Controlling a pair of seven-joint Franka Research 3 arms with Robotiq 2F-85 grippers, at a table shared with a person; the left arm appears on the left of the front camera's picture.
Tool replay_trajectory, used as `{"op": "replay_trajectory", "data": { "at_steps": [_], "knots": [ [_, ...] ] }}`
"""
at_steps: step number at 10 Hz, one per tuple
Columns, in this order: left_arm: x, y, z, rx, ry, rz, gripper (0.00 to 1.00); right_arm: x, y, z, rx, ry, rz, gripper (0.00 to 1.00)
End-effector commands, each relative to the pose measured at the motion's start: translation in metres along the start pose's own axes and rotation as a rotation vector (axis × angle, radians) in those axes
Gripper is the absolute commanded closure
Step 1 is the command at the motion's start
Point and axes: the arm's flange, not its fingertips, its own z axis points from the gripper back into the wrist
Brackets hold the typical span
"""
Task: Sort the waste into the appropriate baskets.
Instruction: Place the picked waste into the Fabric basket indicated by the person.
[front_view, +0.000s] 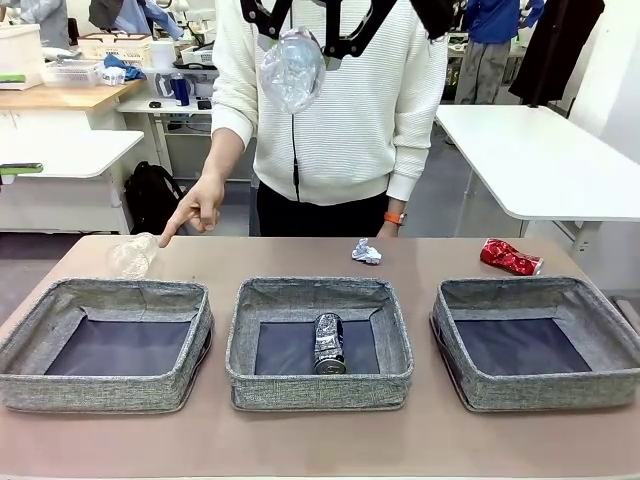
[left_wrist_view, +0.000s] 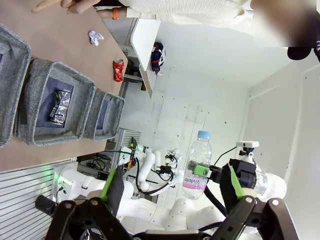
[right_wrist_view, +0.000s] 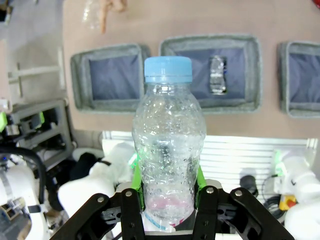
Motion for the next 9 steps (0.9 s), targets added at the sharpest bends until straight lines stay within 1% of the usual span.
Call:
{"op": "replay_trajectory", "data": {
  "at_steps": [1,2,3,4,5,6,7,8,9],
  "knots": [
    [0.0,0.0,0.0,0.0,0.0,0.0,0.0,0.0,0.0,0.0,0.0,0.0,0.0,0.58],
    [-0.013,-0.007,0.021,0.01,0.114,-0.048,0.0,-0.001,0.011,-0.017,0.007,0.029,0.175,0.58],
    [-0.024,-0.011,0.046,0.08,0.16,-0.081,0.0,0.0,0.034,-0.039,0.042,0.016,0.364,0.58],
    [-0.032,-0.01,0.075,0.159,0.187,-0.06,0.0,0.007,0.066,-0.071,0.022,0.008,0.484,0.58],
    [-0.04,-0.005,0.105,0.162,0.205,-0.027,0.0,0.017,0.104,-0.11,0.1,-0.023,0.601,0.58],
    [-0.049,0.005,0.126,0.214,0.251,0.014,0.0,0.024,0.139,-0.15,0.11,-0.002,0.675,0.58],
    [-0.058,0.018,0.139,0.312,0.271,0.062,0.0,0.022,0.173,-0.186,0.149,0.069,0.765,0.58],
    [-0.059,0.027,0.142,0.351,0.18,0.062,0.0,0.015,0.201,-0.212,0.145,0.121,0.839,0.58],
    [-0.062,0.015,0.126,0.228,0.235,0.04,0.0,-0.005,0.136,-0.183,0.096,0.025,0.683,0.58]
  ]
}}
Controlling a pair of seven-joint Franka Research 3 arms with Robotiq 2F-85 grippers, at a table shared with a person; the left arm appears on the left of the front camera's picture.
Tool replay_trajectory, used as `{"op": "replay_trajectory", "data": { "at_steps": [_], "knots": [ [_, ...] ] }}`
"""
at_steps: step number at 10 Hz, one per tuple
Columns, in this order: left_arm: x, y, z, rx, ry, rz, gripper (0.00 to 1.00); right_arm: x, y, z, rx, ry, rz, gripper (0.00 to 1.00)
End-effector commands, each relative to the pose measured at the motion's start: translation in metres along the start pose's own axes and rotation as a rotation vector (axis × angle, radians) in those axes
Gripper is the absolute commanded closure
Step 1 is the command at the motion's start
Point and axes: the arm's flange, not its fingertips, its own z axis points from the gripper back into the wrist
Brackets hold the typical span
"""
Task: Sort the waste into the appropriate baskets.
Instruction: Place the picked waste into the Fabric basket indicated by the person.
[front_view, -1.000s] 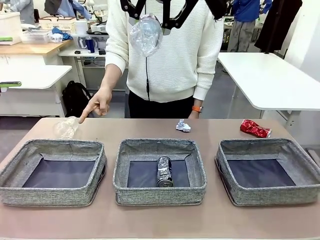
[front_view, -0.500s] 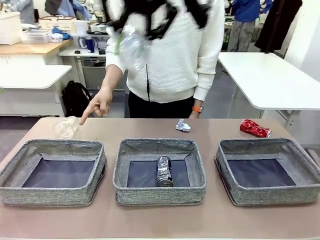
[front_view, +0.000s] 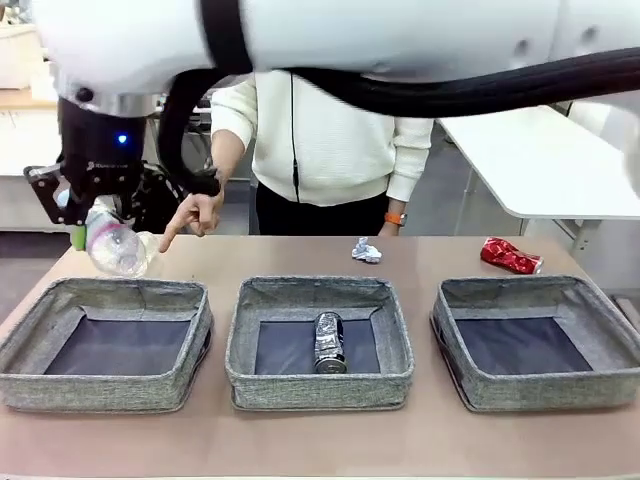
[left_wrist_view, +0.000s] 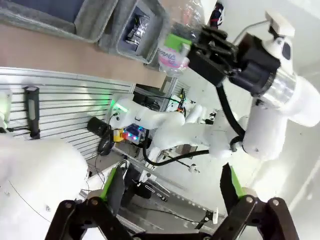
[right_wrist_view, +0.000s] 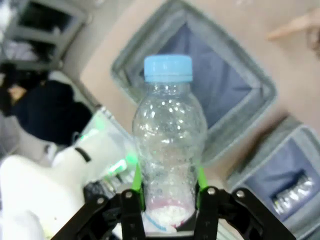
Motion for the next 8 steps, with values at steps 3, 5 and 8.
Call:
{"op": "replay_trajectory", "data": {
  "at_steps": [3,5,8],
  "knots": [
    [0.007,-0.016,-0.013,-0.053,0.017,-0.046,0.0,-0.002,-0.005,0.022,-0.018,-0.021,-0.019,0.58],
    [0.007,-0.016,-0.013,-0.053,0.017,-0.046,0.0,0.013,0.015,-0.025,-0.038,0.005,0.277,0.58],
    [0.007,-0.016,-0.013,-0.053,0.017,-0.046,0.0,0.038,0.005,-0.104,-0.009,-0.006,0.502,0.58]
  ]
}}
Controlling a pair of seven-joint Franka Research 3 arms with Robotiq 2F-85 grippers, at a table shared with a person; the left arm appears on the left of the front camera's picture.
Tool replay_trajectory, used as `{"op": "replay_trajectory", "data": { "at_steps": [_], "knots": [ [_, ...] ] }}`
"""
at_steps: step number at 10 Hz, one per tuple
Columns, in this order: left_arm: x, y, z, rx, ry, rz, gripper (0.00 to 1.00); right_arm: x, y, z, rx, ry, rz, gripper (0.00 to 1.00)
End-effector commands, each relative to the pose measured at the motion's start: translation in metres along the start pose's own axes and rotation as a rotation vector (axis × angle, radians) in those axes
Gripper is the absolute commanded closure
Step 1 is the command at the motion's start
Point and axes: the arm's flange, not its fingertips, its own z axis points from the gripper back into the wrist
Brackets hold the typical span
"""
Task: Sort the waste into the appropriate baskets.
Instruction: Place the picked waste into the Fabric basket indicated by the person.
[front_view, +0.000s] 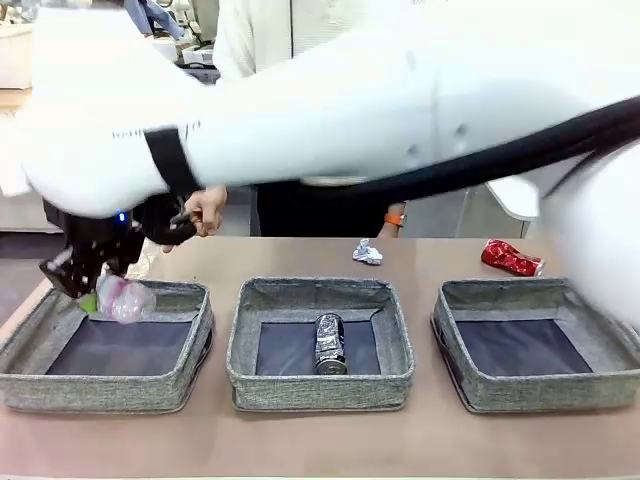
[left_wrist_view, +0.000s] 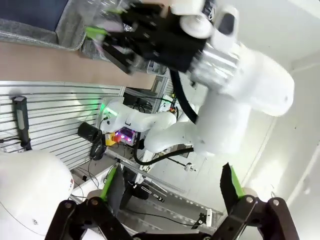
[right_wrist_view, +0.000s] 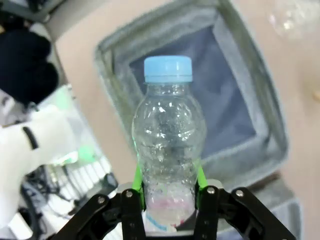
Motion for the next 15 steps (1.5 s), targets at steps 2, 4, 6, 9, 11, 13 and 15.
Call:
{"op": "replay_trajectory", "data": {
  "at_steps": [2,4,6,9,11,13,15],
  "knots": [
    [-0.003,0.001,0.0,-0.011,0.012,-0.016,0.0,0.025,-0.013,-0.006,0.018,-0.047,0.116,0.58],
    [-0.003,0.001,0.0,-0.011,0.012,-0.016,0.0,0.024,-0.014,-0.006,0.014,-0.039,0.105,0.58],
    [-0.003,0.001,0.0,-0.011,0.012,-0.016,0.0,0.024,-0.016,-0.005,-0.003,-0.046,0.113,0.0],
    [-0.003,0.001,0.0,-0.011,0.012,-0.016,0.0,0.02,-0.017,-0.004,-0.004,-0.047,0.098,0.0],
    [-0.003,0.001,0.0,-0.011,0.012,-0.016,0.0,0.019,-0.019,-0.004,0.002,-0.045,0.086,0.0],
    [-0.003,0.001,0.0,-0.011,0.012,-0.016,0.0,0.017,-0.021,-0.003,0.001,-0.043,0.072,0.0],
    [-0.003,0.001,0.0,-0.011,0.012,-0.016,0.0,-0.001,-0.04,0.038,0.029,-0.027,-0.149,0.0]
  ]
}}
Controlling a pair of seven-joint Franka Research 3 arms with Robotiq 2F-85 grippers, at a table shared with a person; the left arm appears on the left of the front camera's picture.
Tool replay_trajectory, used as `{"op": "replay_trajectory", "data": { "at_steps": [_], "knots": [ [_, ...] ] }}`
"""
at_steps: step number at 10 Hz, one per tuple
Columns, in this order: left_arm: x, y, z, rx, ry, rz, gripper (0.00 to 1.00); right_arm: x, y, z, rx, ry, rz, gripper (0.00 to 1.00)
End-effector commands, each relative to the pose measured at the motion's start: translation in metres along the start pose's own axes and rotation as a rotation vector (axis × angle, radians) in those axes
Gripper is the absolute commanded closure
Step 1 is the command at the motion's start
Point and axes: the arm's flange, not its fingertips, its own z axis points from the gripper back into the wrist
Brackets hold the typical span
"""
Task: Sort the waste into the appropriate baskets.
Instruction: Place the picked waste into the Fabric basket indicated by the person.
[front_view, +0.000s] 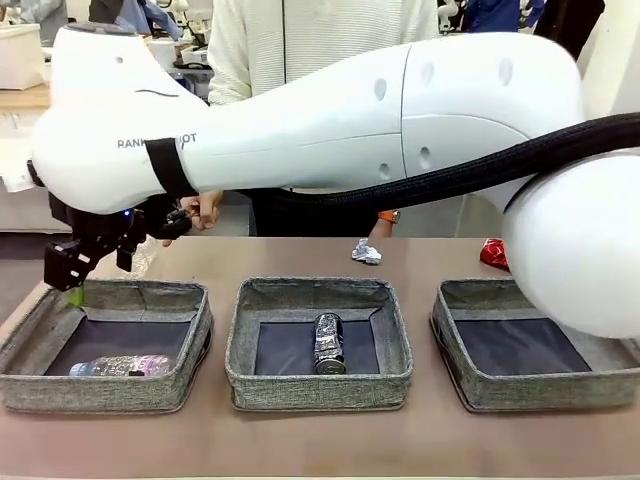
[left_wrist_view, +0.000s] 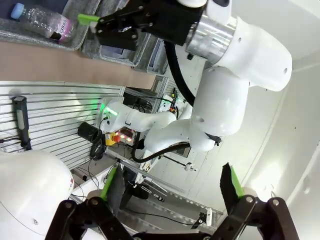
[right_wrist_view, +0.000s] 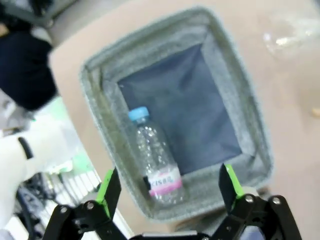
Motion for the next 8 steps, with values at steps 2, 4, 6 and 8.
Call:
{"op": "replay_trajectory", "data": {
  "at_steps": [2,4,6,8],
  "knots": [
    [-0.003,0.001,0.0,-0.01,0.011,-0.015,0.0,-0.085,-0.039,0.109,0.05,-0.077,-0.352,0.0],
    [-0.003,0.001,0.0,-0.01,0.011,-0.015,0.0,-0.185,-0.07,0.13,-0.003,-0.027,-0.416,0.0],
    [-0.003,0.001,0.0,-0.01,0.011,-0.015,0.0,-0.269,-0.079,0.119,0.104,0.049,-0.463,0.0],
    [-0.003,0.001,0.0,-0.01,0.011,-0.015,0.0,-0.294,-0.058,0.12,0.183,0.036,-0.702,0.0]
  ]
}}
